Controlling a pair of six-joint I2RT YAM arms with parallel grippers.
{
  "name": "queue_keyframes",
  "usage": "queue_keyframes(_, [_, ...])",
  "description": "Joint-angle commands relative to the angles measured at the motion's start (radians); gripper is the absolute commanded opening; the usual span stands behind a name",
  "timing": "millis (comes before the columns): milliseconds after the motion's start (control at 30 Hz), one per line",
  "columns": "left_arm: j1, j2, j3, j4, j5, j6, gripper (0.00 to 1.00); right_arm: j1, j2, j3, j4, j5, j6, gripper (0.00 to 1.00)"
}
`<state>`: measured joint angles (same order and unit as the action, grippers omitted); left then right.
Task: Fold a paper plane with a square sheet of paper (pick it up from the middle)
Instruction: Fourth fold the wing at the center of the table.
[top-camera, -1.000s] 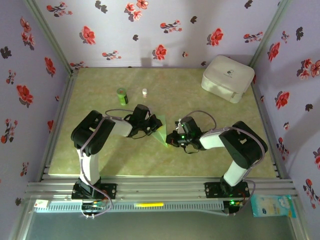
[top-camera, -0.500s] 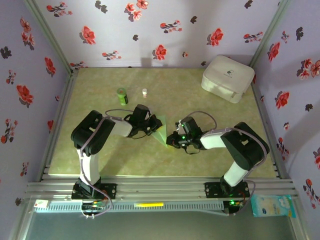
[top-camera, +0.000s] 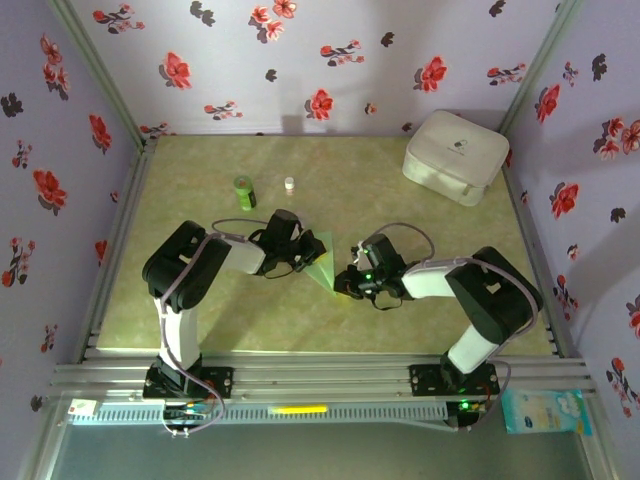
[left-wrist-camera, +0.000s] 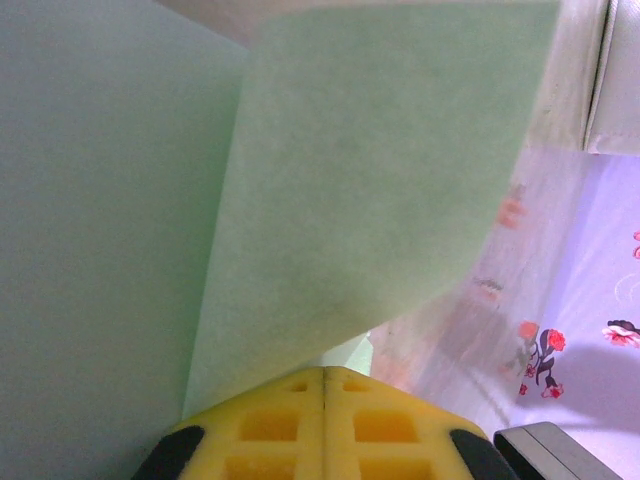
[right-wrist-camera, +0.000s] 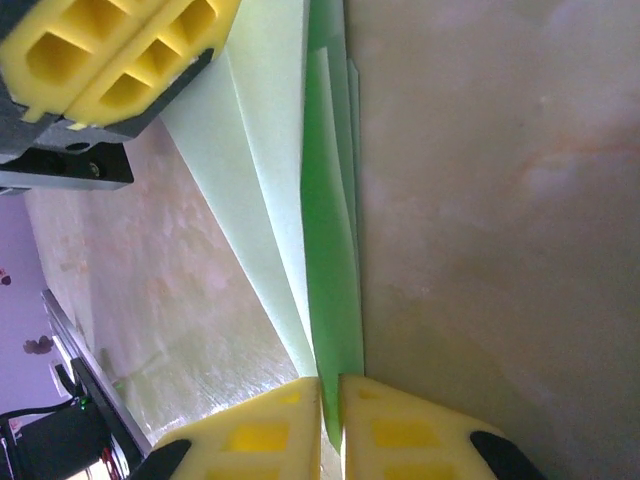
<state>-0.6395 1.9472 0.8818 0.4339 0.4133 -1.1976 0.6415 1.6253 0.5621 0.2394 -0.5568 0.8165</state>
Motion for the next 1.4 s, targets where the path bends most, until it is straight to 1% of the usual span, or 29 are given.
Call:
queue_keyframes(0, [0.003, 0.034, -0.023, -0.052, -0.032, 0.014, 0.04, 0.004, -0.008, -0.024, -0.158, 0.007, -0.042, 0.12])
queue_keyframes(33, [0.003, 0.033, -0.024, -0.052, -0.031, 0.013, 0.04, 0.004, -0.010, -0.021, -0.170, 0.009, -0.049, 0.12])
queue_keyframes(233, [0.003, 0.035, -0.024, -0.049, -0.033, 0.013, 0.04, 0.004, -0.003, -0.014, -0.196, 0.017, -0.073, 0.03])
queue_keyframes(467, [0.003, 0.036, -0.025, -0.044, -0.032, 0.010, 0.04, 0.004, -0.008, -0.024, -0.200, 0.004, -0.077, 0.10])
queue_keyframes(533, [0.003, 0.035, -0.026, -0.043, -0.031, 0.010, 0.04, 0.006, -0.006, -0.026, -0.206, 0.003, -0.077, 0.10])
queue_keyframes(667, [0.003, 0.035, -0.029, -0.040, -0.031, 0.007, 0.04, 0.005, -0.005, -0.031, -0.210, 0.009, -0.082, 0.05])
queue_keyframes(800, [0.003, 0.036, -0.032, -0.035, -0.031, 0.005, 0.04, 0.006, -0.019, -0.031, -0.220, 0.016, -0.092, 0.05])
queue_keyframes(900, [0.003, 0.037, -0.032, -0.035, -0.031, 0.004, 0.04, 0.005, -0.024, -0.028, -0.228, 0.007, -0.098, 0.07])
queue_keyframes(967, [0.002, 0.036, -0.033, -0.034, -0.033, 0.004, 0.04, 0.005, -0.024, -0.031, -0.235, 0.012, -0.102, 0.05])
queue_keyframes(1033, [0.003, 0.036, -0.033, -0.034, -0.033, 0.004, 0.04, 0.003, -0.028, -0.028, -0.242, 0.013, -0.105, 0.04])
queue_keyframes(1233, [0.003, 0.036, -0.034, -0.034, -0.034, 0.007, 0.04, 0.004, -0.091, -0.016, -0.221, 0.004, -0.063, 0.15])
queue_keyframes(1300, [0.003, 0.036, -0.035, -0.034, -0.033, 0.006, 0.04, 0.003, -0.129, -0.008, -0.234, 0.020, -0.056, 0.23])
queue_keyframes(1367, [0.002, 0.035, -0.035, -0.035, -0.034, 0.008, 0.04, -0.001, -0.174, 0.004, -0.252, 0.042, -0.054, 0.25])
